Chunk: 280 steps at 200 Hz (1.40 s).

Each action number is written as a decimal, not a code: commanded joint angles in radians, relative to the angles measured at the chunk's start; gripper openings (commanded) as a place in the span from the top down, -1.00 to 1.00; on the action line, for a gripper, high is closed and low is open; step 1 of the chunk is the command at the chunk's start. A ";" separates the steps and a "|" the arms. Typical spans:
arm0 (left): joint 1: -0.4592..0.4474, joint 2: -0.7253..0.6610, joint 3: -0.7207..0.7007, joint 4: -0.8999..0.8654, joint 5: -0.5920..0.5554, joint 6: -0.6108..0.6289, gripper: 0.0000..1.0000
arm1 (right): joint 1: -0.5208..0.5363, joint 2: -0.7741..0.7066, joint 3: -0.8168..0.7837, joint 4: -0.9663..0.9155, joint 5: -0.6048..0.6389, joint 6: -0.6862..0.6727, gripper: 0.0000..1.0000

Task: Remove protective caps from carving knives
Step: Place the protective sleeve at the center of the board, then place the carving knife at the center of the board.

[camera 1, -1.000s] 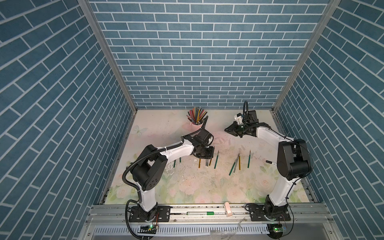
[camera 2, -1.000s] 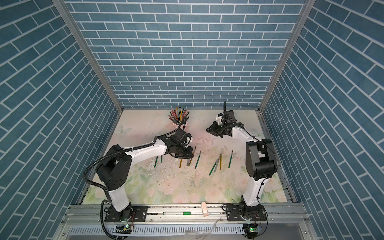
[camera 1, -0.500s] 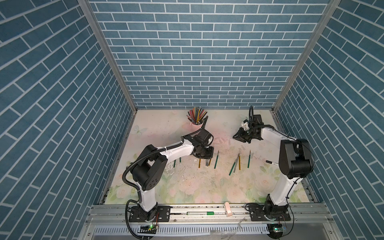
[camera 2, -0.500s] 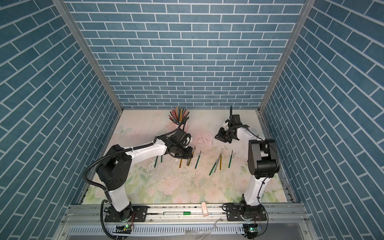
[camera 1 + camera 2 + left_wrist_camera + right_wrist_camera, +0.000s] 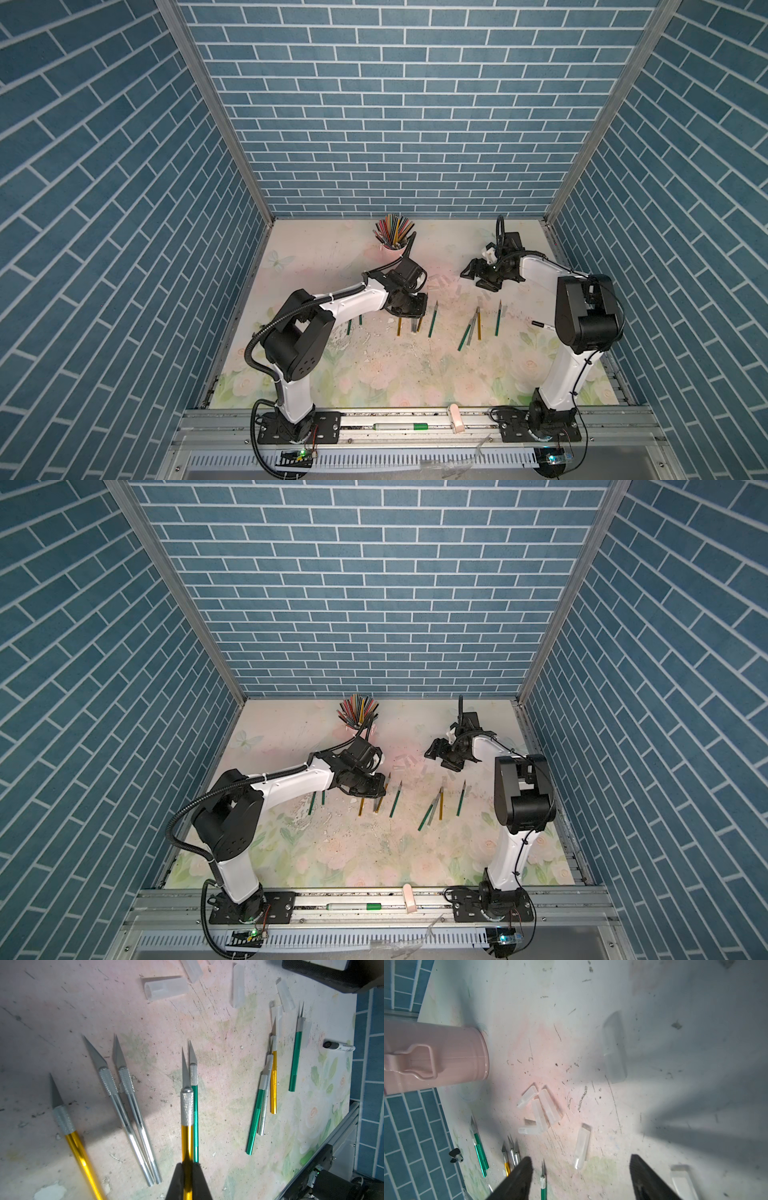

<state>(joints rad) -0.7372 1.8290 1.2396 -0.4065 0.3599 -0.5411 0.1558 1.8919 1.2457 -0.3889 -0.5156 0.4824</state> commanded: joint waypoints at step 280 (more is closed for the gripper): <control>0.097 -0.142 -0.157 -0.136 -0.355 -0.078 0.92 | 0.008 -0.294 -0.247 0.056 -0.047 0.062 -0.79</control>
<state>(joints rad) -0.6453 1.6848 1.0973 -0.4904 0.0776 -0.6102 0.1589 1.6325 1.0183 -0.3443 -0.5480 0.5194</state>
